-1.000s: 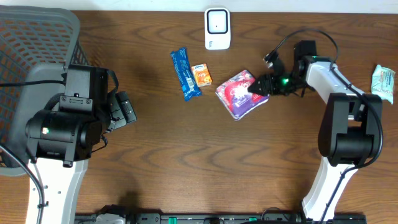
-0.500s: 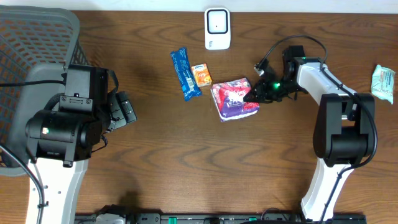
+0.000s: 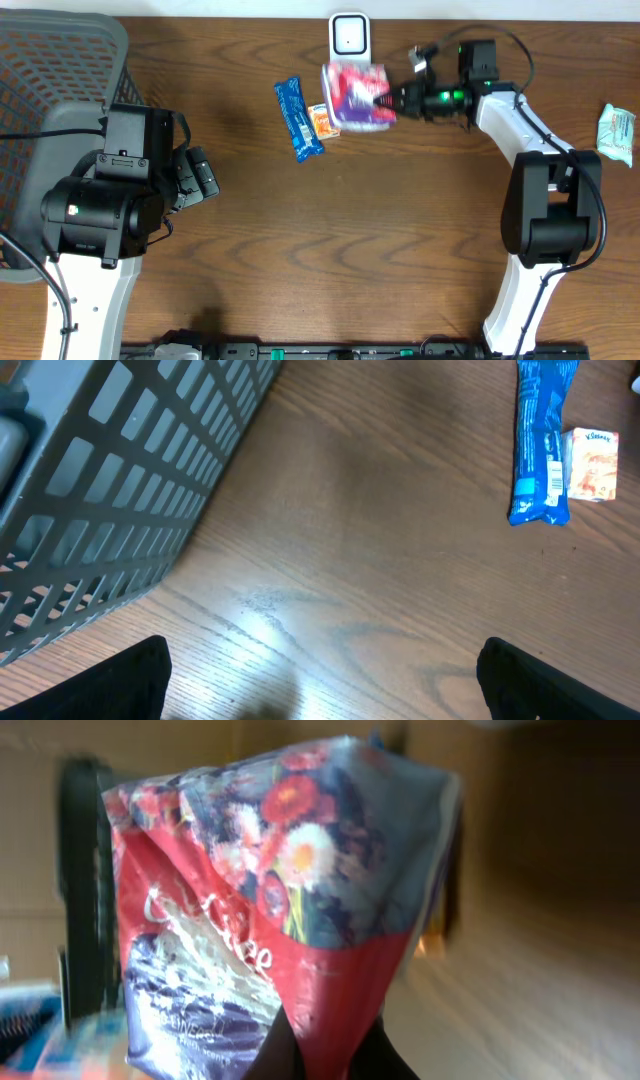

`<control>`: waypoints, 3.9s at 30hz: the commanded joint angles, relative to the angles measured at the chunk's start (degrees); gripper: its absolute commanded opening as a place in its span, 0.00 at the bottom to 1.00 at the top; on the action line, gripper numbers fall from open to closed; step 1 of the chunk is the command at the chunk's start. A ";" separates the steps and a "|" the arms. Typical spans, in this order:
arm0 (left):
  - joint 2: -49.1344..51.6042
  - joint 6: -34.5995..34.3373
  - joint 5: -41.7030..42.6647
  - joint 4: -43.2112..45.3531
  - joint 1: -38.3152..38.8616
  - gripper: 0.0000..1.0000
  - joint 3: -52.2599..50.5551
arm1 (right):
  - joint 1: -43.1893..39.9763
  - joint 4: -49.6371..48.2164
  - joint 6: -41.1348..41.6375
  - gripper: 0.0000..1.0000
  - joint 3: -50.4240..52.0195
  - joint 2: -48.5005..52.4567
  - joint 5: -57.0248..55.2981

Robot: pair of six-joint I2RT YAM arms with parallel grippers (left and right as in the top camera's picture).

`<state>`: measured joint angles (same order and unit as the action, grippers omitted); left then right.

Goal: Scan the item barcode

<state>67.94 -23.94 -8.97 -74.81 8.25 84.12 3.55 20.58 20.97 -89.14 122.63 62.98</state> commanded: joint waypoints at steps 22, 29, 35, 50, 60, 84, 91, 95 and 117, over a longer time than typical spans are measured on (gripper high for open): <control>0.22 0.33 -0.68 -0.20 -0.31 0.98 0.52 | 11.52 -20.11 11.91 0.01 -6.47 -0.09 -63.89; 0.22 0.33 -0.66 -0.20 -0.31 0.98 0.52 | 7.39 -15.10 9.55 0.01 -6.47 -4.28 -63.34; 0.22 0.33 -0.66 -0.20 -0.31 0.98 0.52 | -1.95 -6.75 7.82 0.01 -6.47 -11.43 -63.54; 0.22 0.33 -0.66 -0.20 -0.31 0.98 0.52 | -23.21 10.99 -0.46 0.05 -5.75 -8.68 -68.87; 0.22 0.33 -0.66 -0.20 -0.31 0.98 0.52 | -25.57 12.83 -0.48 0.75 -5.75 -4.94 -71.69; 0.22 0.33 -0.68 -0.20 -0.31 0.98 0.52 | 0.17 13.35 -13.92 0.94 1.11 -9.01 -21.40; 0.22 0.33 -0.66 -0.20 -0.31 0.98 0.52 | 14.49 6.08 -1.86 0.98 2.60 -7.76 -43.15; 0.22 0.33 -0.66 -0.20 -0.31 0.98 0.52 | 18.47 3.54 -1.49 0.92 2.60 -5.97 -47.45; 0.22 0.33 -0.66 -0.20 -0.31 0.98 0.52 | 18.95 -11.47 -0.15 0.56 2.60 6.45 -38.84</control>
<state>68.05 -23.94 -8.99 -74.78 8.25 84.12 22.83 9.76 20.71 -86.72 127.13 22.41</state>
